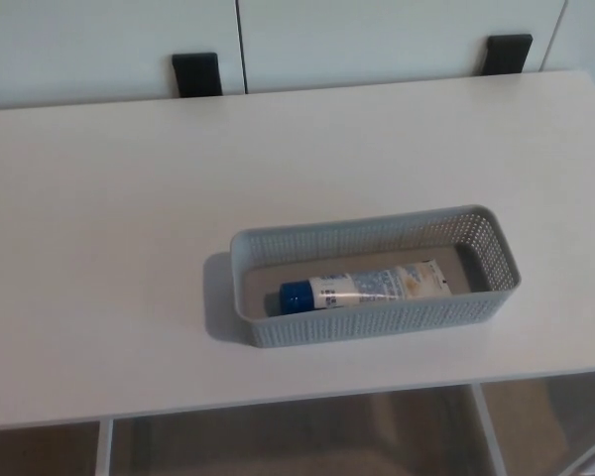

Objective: The robot walks towards a table in front, picks a shampoo with left hand and puts it in a small grey container

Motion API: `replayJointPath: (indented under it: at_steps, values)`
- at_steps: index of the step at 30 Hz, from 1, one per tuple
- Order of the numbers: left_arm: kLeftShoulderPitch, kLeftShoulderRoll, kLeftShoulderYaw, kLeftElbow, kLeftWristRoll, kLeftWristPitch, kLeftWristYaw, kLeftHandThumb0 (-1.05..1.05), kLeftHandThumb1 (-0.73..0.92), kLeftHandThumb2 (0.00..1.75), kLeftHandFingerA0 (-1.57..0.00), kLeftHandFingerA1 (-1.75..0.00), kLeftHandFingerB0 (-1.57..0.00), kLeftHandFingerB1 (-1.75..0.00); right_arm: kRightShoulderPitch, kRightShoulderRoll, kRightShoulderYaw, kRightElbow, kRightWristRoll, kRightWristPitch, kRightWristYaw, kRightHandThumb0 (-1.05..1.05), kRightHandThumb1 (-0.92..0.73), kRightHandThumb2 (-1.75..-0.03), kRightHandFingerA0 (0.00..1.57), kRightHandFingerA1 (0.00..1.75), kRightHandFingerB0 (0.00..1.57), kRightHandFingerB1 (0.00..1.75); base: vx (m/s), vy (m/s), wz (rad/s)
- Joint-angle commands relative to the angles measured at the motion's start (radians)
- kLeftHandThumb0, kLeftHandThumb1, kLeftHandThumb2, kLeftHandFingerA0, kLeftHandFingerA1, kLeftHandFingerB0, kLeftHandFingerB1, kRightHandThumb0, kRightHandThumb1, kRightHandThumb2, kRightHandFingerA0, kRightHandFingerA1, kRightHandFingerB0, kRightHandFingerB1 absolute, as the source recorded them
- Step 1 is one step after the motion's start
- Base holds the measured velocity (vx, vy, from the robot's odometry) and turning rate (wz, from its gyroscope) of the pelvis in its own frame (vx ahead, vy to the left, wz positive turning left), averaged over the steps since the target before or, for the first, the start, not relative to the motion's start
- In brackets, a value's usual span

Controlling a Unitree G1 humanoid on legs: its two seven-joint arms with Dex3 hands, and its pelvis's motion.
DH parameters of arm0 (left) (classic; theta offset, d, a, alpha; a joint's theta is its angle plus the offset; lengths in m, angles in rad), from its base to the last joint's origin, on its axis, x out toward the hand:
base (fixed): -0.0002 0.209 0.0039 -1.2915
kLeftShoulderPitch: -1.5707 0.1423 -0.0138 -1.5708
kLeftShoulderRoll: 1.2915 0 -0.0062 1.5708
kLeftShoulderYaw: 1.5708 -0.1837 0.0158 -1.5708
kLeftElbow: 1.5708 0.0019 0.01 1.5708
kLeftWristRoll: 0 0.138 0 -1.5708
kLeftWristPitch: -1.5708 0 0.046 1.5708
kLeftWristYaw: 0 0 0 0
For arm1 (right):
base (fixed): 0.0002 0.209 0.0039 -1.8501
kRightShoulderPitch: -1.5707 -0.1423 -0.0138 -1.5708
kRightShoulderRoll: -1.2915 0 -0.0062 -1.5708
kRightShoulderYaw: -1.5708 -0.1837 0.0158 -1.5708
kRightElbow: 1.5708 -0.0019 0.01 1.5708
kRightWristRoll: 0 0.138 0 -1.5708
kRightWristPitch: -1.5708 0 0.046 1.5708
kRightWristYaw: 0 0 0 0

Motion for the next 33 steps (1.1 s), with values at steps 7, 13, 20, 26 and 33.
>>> replayJointPath:
  at_steps: [7,13,20,26,33]
  values:
    - [-0.426,0.062,-0.087,0.803,0.243,-0.131,0.362,-0.52,0.68,0.59,-0.33,-0.45,-0.31,-0.39,0.010,-0.017,0.040,0.005,-0.046,0.016,-0.013,-0.33,-0.71,-0.60,0.62,0.45,0.47,0.38,0.00,0.000,0.00]
    - [-0.707,0.056,-0.159,1.102,0.252,-0.069,0.407,-0.67,0.72,0.70,-0.37,-0.50,-0.32,-0.44,0.002,-0.012,0.036,0.014,-0.034,0.015,-0.006,-0.33,-0.70,-0.60,0.65,0.46,0.49,0.39,0.00,0.000,0.00]
    - [-0.896,-0.030,-0.179,1.338,0.255,-0.045,0.637,-0.63,0.87,0.66,-0.26,-0.49,-0.24,-0.42,-0.046,-0.007,0.050,0.002,-0.037,0.030,-0.009,-0.35,-0.72,-0.61,0.61,0.44,0.47,0.38,0.00,0.000,0.00]
    - [-0.965,-0.062,-0.360,1.451,0.367,-0.091,0.661,-0.73,0.82,0.78,-0.33,-0.48,-0.27,-0.40,-0.058,-0.023,0.019,-0.021,-0.001,0.006,0.007,-0.35,-0.71,-0.61,0.63,0.46,0.51,0.39,0.00,0.004,0.04]
    - [-1.007,-0.034,-0.398,1.514,0.319,-0.132,0.615,-0.71,0.79,0.76,-0.34,-0.51,-0.29,-0.42,-0.076,-0.008,0.019,0.008,-0.005,0.015,-0.008,-0.34,-0.70,-0.60,0.62,0.44,0.50,0.39,-0.05,0.039,-0.03]
